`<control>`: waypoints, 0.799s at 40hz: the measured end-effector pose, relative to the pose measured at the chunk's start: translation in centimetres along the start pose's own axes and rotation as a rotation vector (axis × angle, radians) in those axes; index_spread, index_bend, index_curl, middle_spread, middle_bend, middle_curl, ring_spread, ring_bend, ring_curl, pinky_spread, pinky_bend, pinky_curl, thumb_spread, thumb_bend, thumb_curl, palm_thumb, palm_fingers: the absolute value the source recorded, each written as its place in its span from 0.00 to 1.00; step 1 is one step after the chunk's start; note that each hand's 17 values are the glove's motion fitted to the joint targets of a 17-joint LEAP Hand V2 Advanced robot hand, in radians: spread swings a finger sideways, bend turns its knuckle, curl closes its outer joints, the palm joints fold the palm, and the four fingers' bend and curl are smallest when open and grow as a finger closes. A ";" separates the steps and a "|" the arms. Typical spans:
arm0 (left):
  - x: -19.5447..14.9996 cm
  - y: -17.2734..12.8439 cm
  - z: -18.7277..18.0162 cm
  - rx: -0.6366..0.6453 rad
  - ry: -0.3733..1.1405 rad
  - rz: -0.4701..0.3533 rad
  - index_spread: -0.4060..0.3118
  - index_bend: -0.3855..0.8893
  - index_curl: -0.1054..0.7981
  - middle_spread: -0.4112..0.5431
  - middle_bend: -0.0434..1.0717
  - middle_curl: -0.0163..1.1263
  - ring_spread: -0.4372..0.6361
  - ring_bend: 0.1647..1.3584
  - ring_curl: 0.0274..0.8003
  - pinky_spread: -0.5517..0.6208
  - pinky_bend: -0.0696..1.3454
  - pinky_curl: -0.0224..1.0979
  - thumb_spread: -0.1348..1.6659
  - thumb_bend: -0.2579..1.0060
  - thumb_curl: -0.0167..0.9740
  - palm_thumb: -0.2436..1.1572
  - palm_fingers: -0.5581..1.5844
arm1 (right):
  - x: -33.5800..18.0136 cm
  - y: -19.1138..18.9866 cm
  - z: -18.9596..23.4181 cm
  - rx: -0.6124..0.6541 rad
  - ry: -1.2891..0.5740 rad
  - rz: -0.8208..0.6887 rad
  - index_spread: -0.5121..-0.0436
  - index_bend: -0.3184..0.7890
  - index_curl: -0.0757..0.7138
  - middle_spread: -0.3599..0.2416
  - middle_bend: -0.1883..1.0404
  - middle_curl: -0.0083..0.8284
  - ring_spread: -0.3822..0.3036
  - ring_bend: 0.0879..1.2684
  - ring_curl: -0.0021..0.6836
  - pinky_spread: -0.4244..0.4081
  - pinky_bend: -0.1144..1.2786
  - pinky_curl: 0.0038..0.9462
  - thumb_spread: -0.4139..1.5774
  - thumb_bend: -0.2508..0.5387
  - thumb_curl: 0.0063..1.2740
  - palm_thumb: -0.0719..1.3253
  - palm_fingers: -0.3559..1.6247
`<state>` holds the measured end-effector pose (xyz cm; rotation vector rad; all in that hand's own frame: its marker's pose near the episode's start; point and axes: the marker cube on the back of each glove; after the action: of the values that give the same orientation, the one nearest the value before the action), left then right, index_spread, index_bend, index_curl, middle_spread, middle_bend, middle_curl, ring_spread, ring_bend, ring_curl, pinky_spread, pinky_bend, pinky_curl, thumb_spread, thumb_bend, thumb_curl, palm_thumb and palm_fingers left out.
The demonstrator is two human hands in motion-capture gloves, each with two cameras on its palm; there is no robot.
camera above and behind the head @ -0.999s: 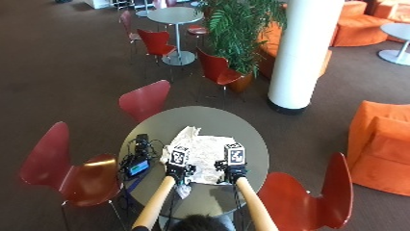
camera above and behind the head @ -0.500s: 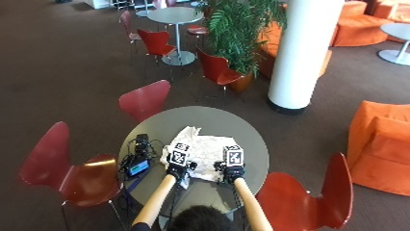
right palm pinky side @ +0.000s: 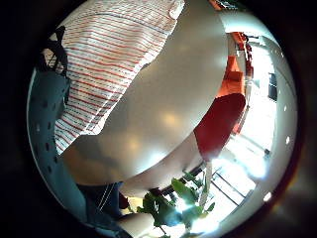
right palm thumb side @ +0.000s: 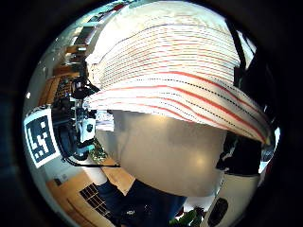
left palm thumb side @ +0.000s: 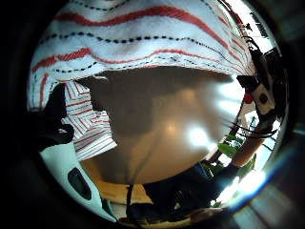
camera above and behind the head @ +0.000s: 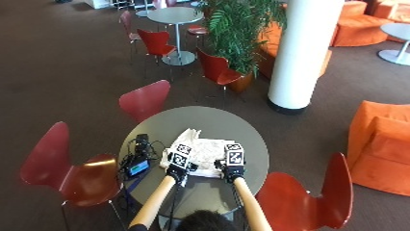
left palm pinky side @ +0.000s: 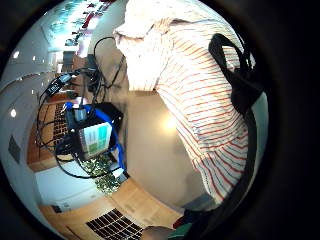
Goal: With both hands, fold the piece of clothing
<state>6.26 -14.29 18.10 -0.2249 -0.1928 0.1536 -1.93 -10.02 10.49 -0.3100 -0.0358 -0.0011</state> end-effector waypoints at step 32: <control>-1.5 3.9 -5.5 -0.096 0.052 0.112 0.28 0.40 0.45 0.10 0.43 0.51 0.09 0.40 0.56 0.18 0.43 0.42 0.96 0.29 0.37 0.70 0.81 | 0.6 3.3 -6.6 0.046 0.172 0.019 0.53 0.45 0.66 0.22 0.41 0.64 0.19 0.40 0.70 0.11 0.45 0.43 0.42 0.28 0.55 0.79 0.82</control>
<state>5.46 -11.92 11.65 -0.3350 -0.1358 0.2497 -1.08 -8.89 3.25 -0.2631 0.1377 -0.0081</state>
